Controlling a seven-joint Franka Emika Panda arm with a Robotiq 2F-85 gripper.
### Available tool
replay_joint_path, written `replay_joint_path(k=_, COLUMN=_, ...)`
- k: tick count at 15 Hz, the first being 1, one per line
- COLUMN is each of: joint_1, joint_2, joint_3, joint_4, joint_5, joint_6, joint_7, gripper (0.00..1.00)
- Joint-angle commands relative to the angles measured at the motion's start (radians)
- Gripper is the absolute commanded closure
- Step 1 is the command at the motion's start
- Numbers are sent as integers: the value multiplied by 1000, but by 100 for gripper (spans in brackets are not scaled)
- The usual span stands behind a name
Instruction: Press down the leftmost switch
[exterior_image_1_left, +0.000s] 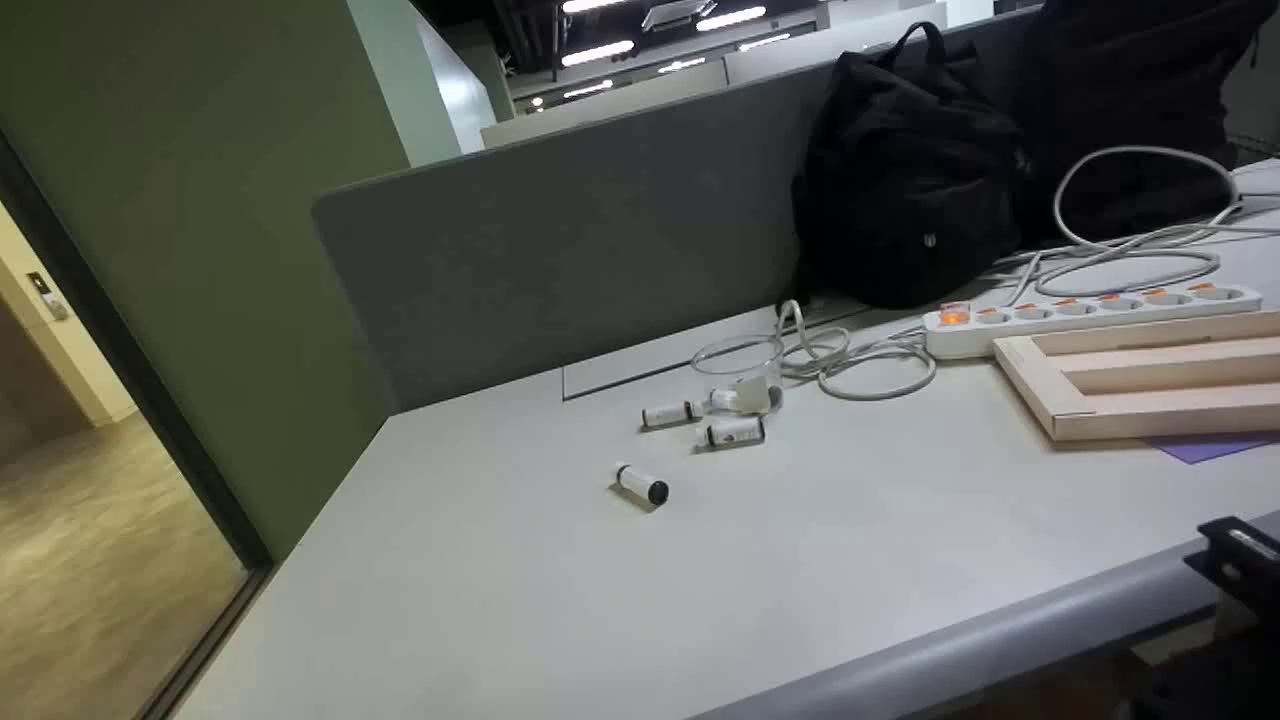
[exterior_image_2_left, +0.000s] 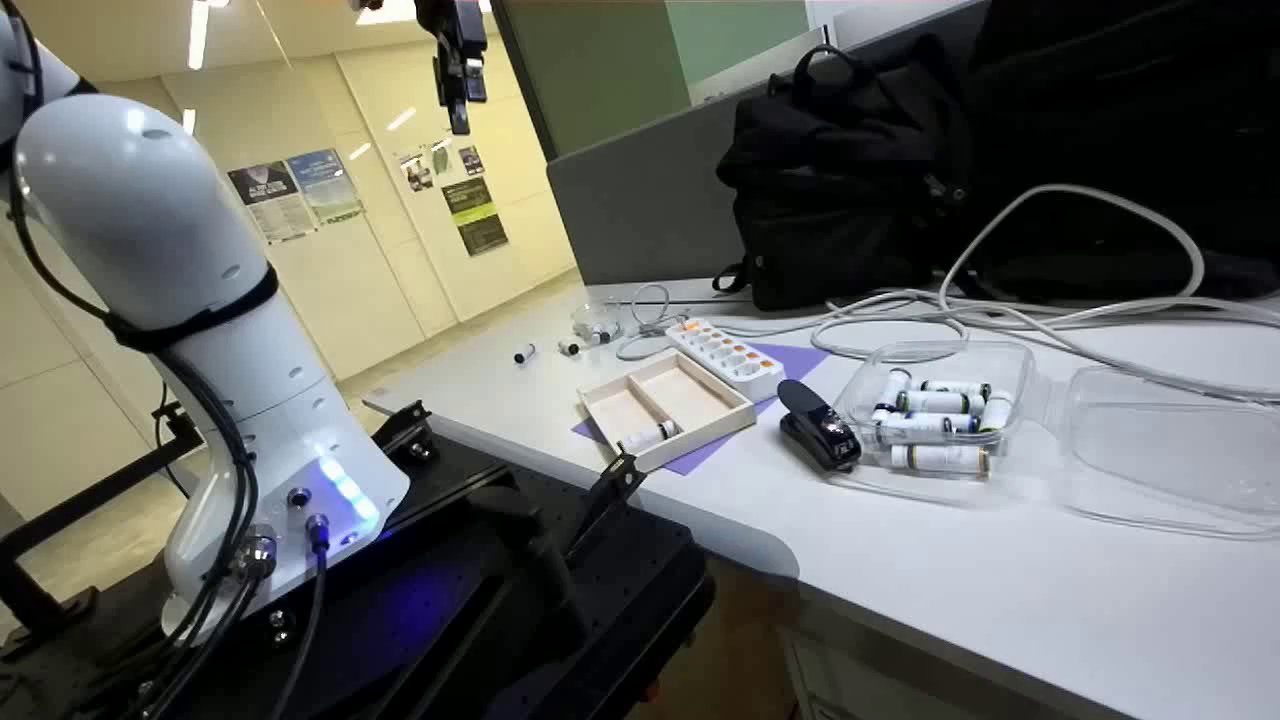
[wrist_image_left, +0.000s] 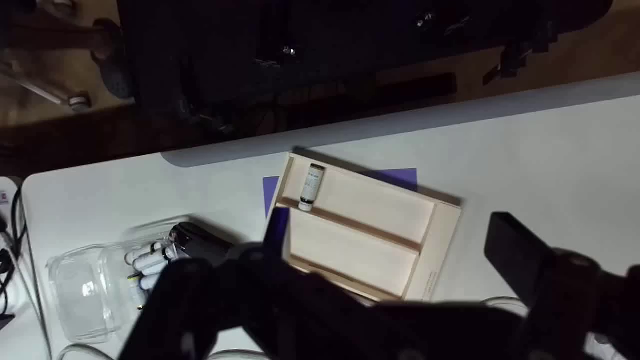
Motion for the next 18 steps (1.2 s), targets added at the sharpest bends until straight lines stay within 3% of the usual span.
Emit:
replay_joint_path(k=1, joint_1=17, joint_2=1, joint_3=-14, joint_4=1, joint_5=-5, joint_6=-1, joint_7=6, gripper=0)
replay_joint_path(k=8, joint_1=17, joint_2=1, joint_3=-14, joint_4=1, joint_5=-5, joint_6=0, joint_7=6, gripper=0)
replay_joint_path(k=10, joint_1=17, joint_2=40, joint_3=-43, joint_4=30, joint_5=-10, joint_6=116, joint_7=-62, gripper=0)
replay_joint_path(k=15, joint_1=5, joint_2=293, joint_3=-146, joint_4=214, joint_5=77, joint_6=358, joint_7=-215, gripper=0)
replay_joint_path(k=18, joint_1=2, joint_2=466, joint_3=-183, joint_4=389, joint_5=185, joint_6=328, joint_7=-257, gripper=0)
